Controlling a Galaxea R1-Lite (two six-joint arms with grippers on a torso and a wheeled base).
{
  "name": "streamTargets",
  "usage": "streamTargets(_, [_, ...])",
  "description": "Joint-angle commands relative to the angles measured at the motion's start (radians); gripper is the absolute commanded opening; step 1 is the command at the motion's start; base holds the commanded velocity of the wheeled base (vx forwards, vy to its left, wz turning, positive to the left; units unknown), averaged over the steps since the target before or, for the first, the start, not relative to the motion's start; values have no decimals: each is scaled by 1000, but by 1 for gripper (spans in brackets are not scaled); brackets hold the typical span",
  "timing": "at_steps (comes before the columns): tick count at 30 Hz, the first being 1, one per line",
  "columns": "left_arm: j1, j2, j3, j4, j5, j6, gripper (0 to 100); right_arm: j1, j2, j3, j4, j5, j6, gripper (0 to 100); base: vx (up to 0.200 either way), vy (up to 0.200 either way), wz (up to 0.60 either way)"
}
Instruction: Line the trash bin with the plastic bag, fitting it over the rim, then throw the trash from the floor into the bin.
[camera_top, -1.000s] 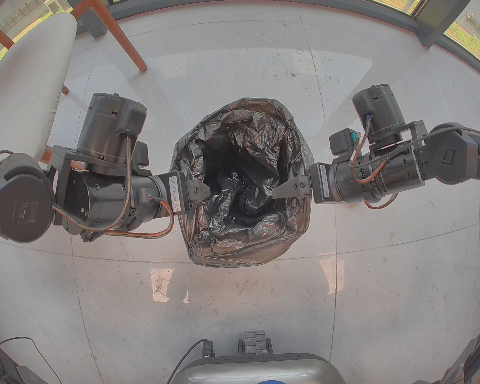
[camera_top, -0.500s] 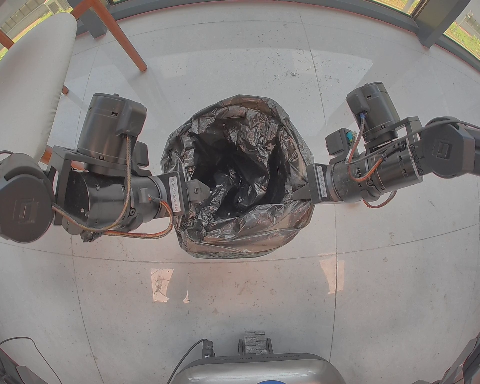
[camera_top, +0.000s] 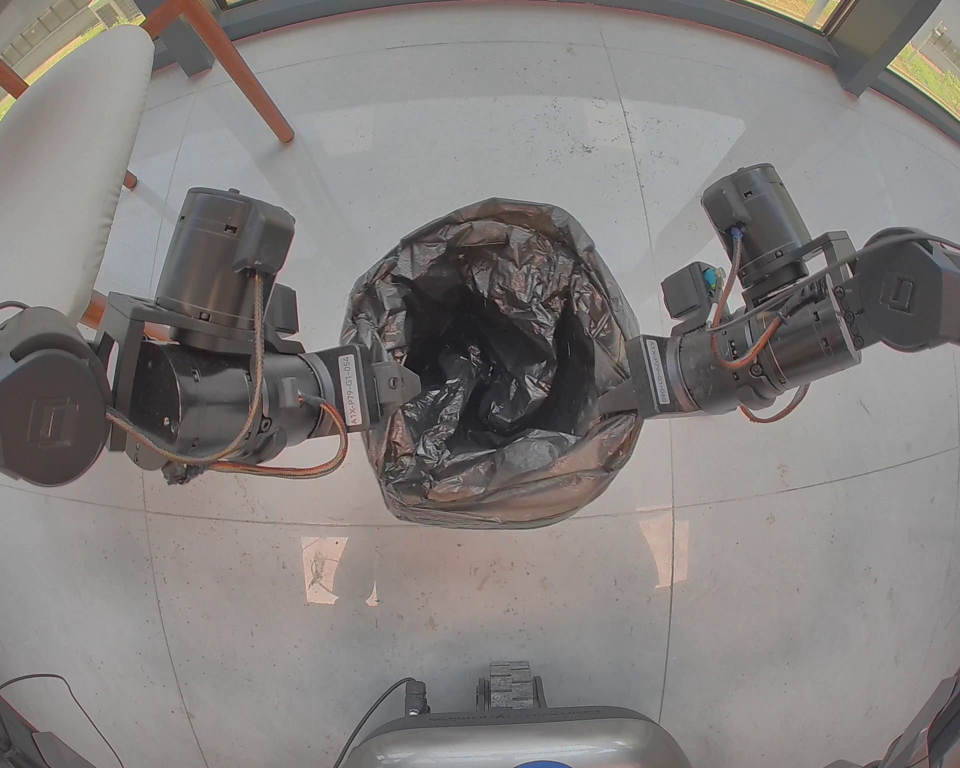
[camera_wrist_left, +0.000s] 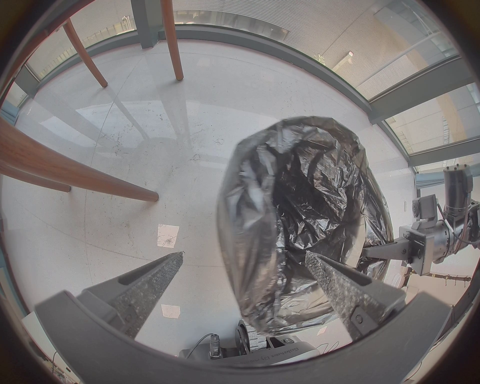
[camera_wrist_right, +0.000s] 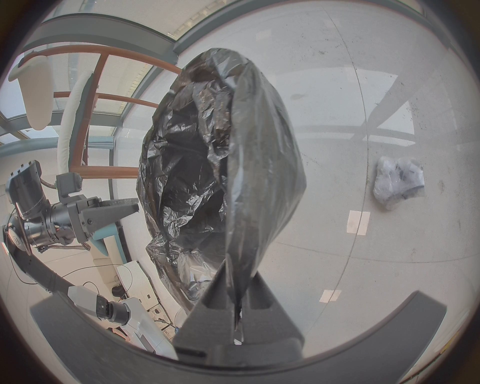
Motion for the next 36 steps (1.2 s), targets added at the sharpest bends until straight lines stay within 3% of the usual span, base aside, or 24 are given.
streamTargets(1, [0,4,1,1,-1,-1,100,-10,-25,7,17,1,1,0,0,0,0])
streamTargets(22, [0,5,3,1,-1,0,100,-48,-84,39,132,10,-4,0,0,0,0])
streamTargets(26, [-2,5,3,1,-1,2,100,-48,-77,60,131,10,-50,0,0,0,0])
streamTargets(27, [0,5,3,1,-1,2,100,-50,-77,65,129,10,-54,100,0,0,0])
streamTargets(31, [0,4,3,1,-1,2,100,-58,-88,74,131,5,-53,100,0,0,0])
streamTargets(36, [0,-1,4,4,-1,2,100,-162,-146,106,137,8,-65,100,0,0,0])
